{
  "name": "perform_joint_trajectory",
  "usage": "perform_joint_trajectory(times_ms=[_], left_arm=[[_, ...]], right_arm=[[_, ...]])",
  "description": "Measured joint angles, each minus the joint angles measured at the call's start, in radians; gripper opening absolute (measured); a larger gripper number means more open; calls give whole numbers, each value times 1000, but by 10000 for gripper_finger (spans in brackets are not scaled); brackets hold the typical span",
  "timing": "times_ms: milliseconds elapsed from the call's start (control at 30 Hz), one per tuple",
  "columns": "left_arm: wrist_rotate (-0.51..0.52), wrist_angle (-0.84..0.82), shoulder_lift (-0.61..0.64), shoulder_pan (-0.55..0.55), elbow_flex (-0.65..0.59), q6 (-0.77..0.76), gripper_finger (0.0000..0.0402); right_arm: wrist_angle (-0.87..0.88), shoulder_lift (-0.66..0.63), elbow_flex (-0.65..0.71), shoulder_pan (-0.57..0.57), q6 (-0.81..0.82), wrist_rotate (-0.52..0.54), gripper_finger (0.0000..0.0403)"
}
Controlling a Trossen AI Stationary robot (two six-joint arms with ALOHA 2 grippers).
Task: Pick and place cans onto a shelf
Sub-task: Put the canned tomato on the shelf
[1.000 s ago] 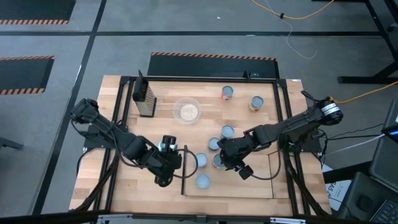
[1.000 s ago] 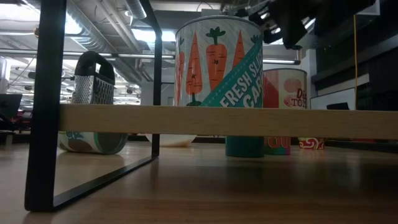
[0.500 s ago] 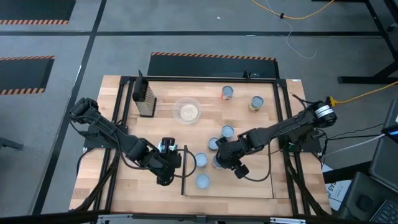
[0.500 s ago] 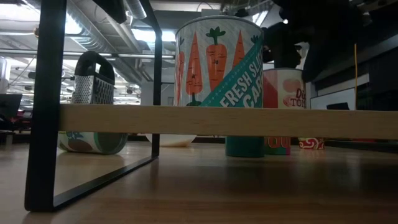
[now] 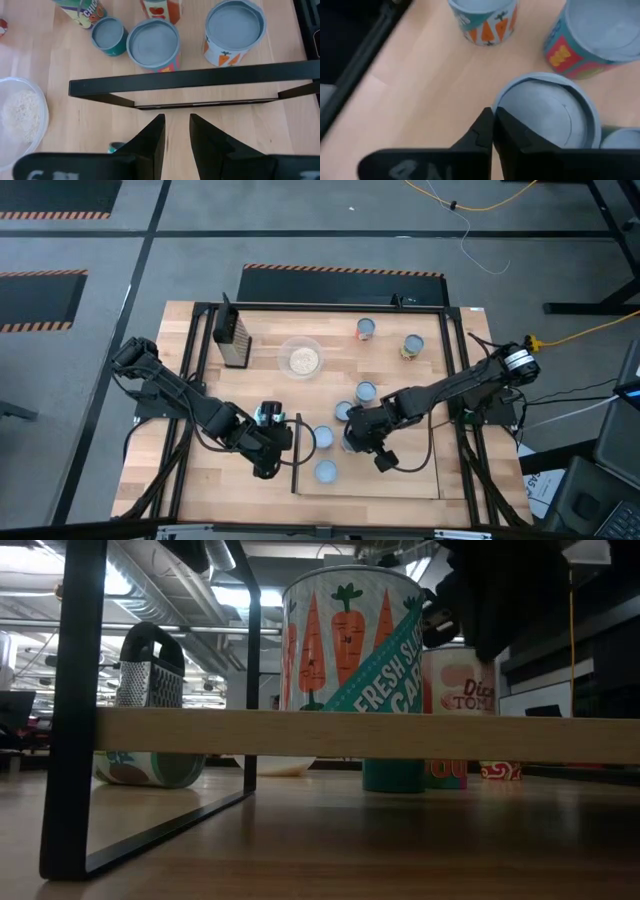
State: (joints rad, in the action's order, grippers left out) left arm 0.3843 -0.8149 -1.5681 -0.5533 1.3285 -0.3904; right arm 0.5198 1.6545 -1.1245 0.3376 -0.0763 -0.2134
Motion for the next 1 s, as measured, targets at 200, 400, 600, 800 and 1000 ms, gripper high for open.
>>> perform_joint_trajectory(times_ms=[200, 400, 600, 800, 1000], left_arm=[[0, 4, 0, 0, 0, 0, 81], [0, 8, 0, 0, 0, 0, 81], [0, 8, 0, 0, 0, 0, 81], [0, 9, 0, 0, 0, 8, 81], [0, 17, -1, 0, 0, 8, 81]], right_arm=[[-51, 3, 2, 25, 144, -15, 12], [-124, 3, 2, 73, 263, -17, 9], [-163, 6, 2, 135, 336, 40, 9], [-167, 18, 2, 176, 387, 63, 9], [-192, 25, 2, 183, 388, 63, 10]])
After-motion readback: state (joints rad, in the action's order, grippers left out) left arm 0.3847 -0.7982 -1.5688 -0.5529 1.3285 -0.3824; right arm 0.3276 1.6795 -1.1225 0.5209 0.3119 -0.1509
